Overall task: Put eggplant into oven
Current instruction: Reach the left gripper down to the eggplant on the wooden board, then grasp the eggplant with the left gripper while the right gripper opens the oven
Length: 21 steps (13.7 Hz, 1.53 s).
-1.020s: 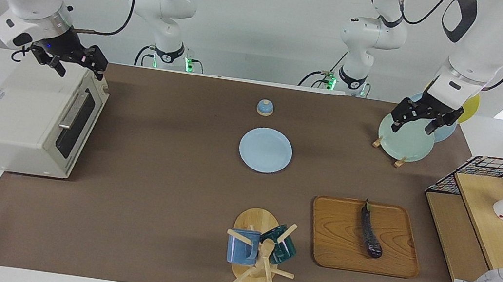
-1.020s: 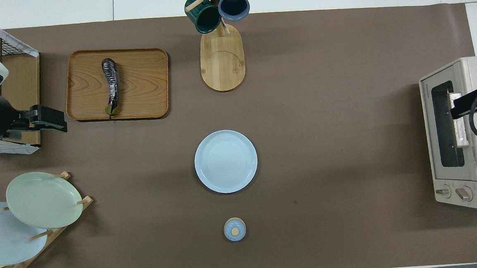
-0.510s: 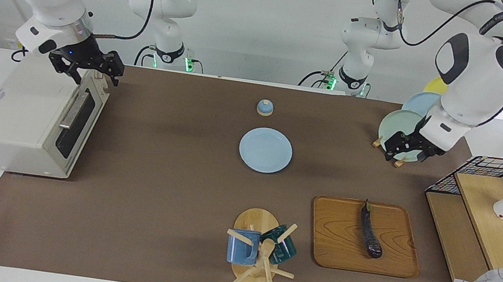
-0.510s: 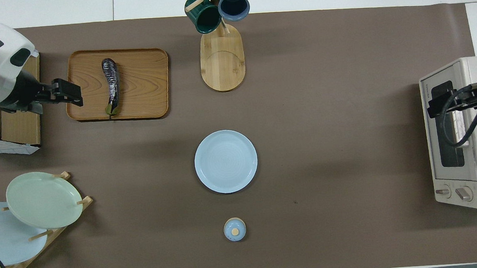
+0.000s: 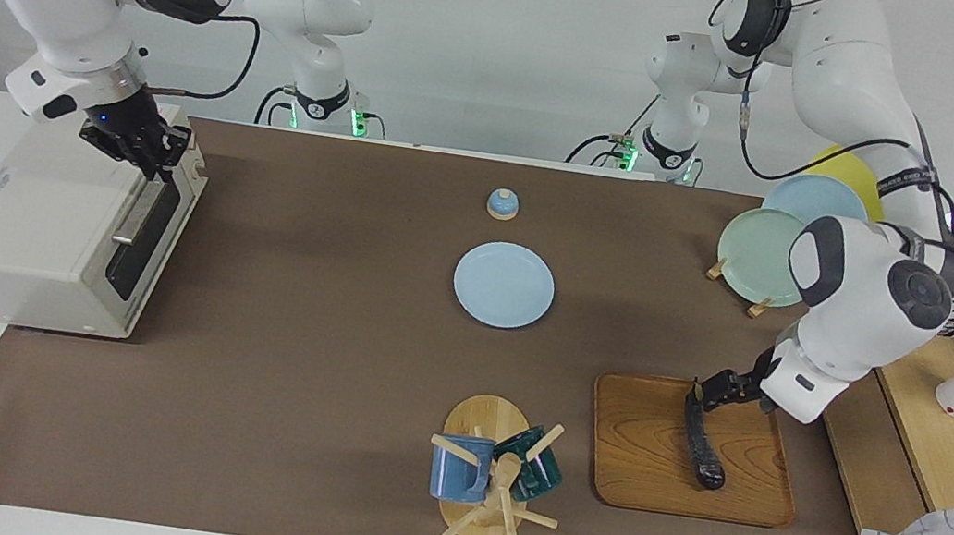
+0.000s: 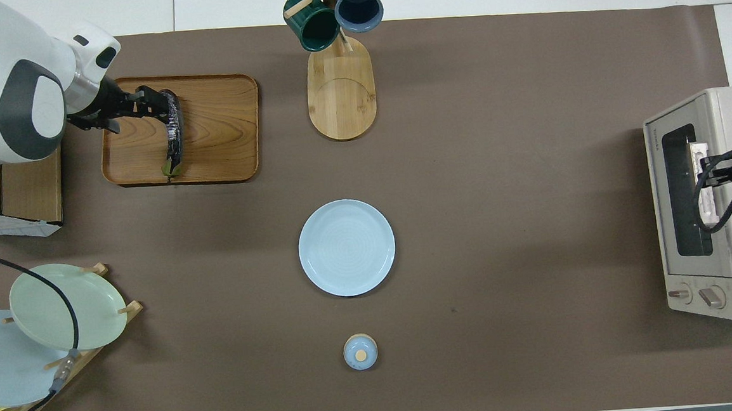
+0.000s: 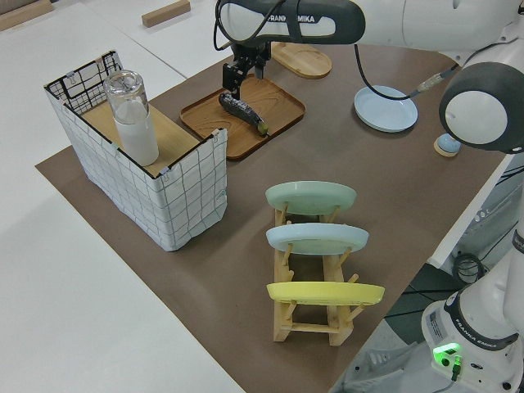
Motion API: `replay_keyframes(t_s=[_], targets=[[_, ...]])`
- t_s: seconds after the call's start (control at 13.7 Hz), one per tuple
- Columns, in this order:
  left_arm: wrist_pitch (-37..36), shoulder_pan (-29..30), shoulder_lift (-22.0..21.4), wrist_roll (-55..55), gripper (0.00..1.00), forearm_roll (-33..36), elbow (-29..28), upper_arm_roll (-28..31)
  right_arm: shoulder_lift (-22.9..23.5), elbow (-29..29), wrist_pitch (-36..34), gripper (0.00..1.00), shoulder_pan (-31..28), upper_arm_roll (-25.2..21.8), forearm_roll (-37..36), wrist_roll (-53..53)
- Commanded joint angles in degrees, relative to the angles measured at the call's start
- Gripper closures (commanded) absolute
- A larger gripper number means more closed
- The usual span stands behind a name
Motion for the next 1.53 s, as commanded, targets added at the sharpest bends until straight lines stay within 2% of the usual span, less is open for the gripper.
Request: replay_keyframes(t_s=[0.0, 0.29, 0.44, 0.66, 0.8, 0.95, 1.02, 1.09, 1.17, 1.24, 1.46], targets=[[1.9, 1.0, 5.2, 4.6, 0.00, 2.3, 5.1, -0.3, -2.1, -4.3, 2.2, 1.00, 0.2, 0.6, -2.4, 9.0], [6.3, 0.7, 4.5, 5.0, 0.00, 2.1, 0.1, -0.3, -0.7, -5.1, 4.7, 1.00, 2.3, 1.1, -8.9, 7.6], [6.8, 0.5, 4.4, 4.9, 0.00, 2.0, -0.5, -0.6, -0.4, -6.8, 6.3, 1.00, 0.5, 1.0, -9.0, 7.2], [8.8, -0.5, 3.0, 5.2, 0.00, 2.5, -4.3, -0.6, -0.3, -7.9, 8.2, 1.00, -0.6, 1.0, -9.0, 3.5], [9.0, -0.7, 2.6, 5.9, 0.05, 2.5, -5.3, -0.6, -0.4, -8.4, 8.4, 1.00, -0.6, 1.0, -9.0, 2.9], [9.0, -1.0, 2.1, 6.3, 0.18, 2.8, -6.2, -0.6, -0.5, -8.9, 8.4, 1.00, -0.8, 1.0, -9.0, 0.7], [9.0, -1.1, 2.1, 6.4, 0.33, 3.0, -6.2, -0.6, -0.5, -9.5, 8.4, 1.00, -1.6, 1.0, -9.0, -0.5], [8.8, -1.1, 2.0, 6.4, 0.65, 3.0, -6.3, -0.6, -0.6, -10.2, 8.9, 1.00, -1.9, 1.0, -9.0, -0.9], [8.8, -1.1, 2.0, 6.6, 0.91, 3.0, -6.2, -0.6, -0.7, -10.8, 9.9, 1.00, -1.9, 1.0, -9.0, -0.9], [8.7, -1.1, 2.0, 7.5, 1.00, 3.0, -6.2, -0.7, -0.8, -11.0, 10.0, 1.00, -1.9, 1.0, -9.0, -1.0], [6.3, -1.0, 1.9, 8.1, 1.00, 2.4, -4.7, -0.8, -0.8, -12.1, 10.4, 1.00, -1.8, 1.0, -8.4, -0.9]])
